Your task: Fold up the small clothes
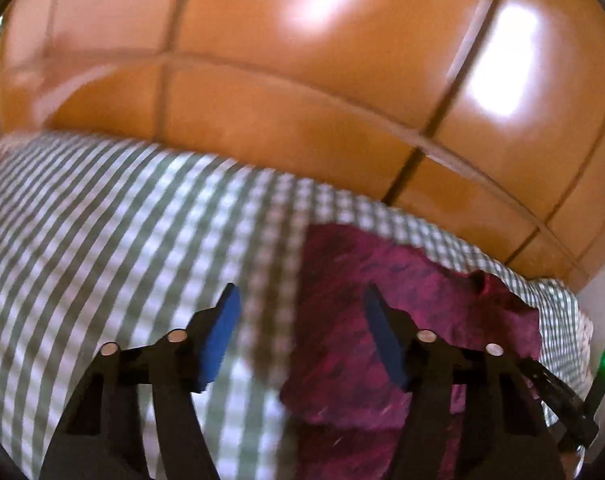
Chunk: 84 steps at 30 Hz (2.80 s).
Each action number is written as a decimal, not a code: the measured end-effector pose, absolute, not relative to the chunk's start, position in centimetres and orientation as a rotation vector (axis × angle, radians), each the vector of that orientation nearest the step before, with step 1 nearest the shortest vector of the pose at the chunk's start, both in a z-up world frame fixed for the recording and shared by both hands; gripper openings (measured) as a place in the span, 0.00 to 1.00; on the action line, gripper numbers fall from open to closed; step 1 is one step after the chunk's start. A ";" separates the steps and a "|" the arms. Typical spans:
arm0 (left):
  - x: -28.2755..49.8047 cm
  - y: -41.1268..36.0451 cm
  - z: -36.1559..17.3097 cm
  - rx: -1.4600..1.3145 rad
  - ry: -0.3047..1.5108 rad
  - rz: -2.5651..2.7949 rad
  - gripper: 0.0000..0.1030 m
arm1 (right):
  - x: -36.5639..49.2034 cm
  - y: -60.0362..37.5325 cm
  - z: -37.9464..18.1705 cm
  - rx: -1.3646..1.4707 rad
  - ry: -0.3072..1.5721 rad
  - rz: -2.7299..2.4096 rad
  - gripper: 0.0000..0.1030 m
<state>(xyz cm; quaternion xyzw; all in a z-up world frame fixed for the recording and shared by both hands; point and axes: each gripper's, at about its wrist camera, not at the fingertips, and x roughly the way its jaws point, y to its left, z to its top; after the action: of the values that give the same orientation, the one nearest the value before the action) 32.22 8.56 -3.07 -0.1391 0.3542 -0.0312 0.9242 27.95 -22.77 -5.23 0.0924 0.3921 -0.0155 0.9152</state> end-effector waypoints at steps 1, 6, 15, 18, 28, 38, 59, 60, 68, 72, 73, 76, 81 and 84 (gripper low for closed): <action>32.8 8.0 -3.0 -0.268 0.724 -0.083 0.53 | 28.1 -23.1 -5.6 0.190 0.814 -0.042 0.43; 36.2 3.8 -4.5 -0.161 0.765 -0.184 0.52 | 28.1 -23.1 -6.7 0.132 0.833 -0.045 0.43; 39.4 3.9 -10.2 -0.191 0.902 -0.195 0.52 | 28.3 -22.9 -7.1 0.122 0.825 -0.048 0.43; 38.1 4.2 -9.5 -0.197 0.884 -0.156 0.52 | 28.3 -22.9 -7.1 0.116 0.824 -0.050 0.43; 26.2 5.8 -8.2 -0.180 0.809 -0.044 0.55 | 28.4 -22.2 -7.2 0.070 0.814 -0.084 0.46; 18.0 5.3 -7.6 -0.133 0.783 -0.014 0.69 | 22.7 -20.8 -3.1 0.114 0.771 -0.038 0.94; 9.8 4.7 -9.1 -0.038 0.821 -0.066 0.69 | 9.5 -21.3 -9.0 0.090 0.929 -0.011 0.98; 9.5 4.8 -9.3 -0.037 0.828 -0.068 0.69 | 9.3 -21.0 -9.2 0.076 0.922 -0.017 0.98; 8.1 4.9 -10.8 -0.030 0.874 -0.076 0.69 | 9.2 -21.1 -9.7 0.083 0.896 -0.014 0.98; 7.6 5.0 -11.3 -0.028 0.886 -0.078 0.73 | 9.4 -21.2 -9.8 0.091 0.918 -0.005 0.98; 7.4 5.0 -11.3 -0.028 0.887 -0.077 0.73 | 9.4 -21.2 -9.9 0.091 0.920 -0.003 0.98; 7.0 5.0 -11.4 -0.023 0.892 -0.083 0.73 | 9.3 -21.1 -9.8 0.079 0.925 0.001 0.98; 6.2 5.2 -11.3 -0.007 0.901 -0.098 0.73 | 8.8 -21.1 -9.0 0.075 0.946 0.028 0.98; 5.7 5.5 -11.3 -0.007 0.921 -0.120 0.73 | 7.8 -21.8 -7.9 0.099 0.941 0.054 0.98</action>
<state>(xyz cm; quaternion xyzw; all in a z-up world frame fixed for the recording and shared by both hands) 5.73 5.51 -11.30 -0.0034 0.4440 -0.0578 0.8942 7.79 -21.78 -7.85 0.0476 0.4530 0.0258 0.8899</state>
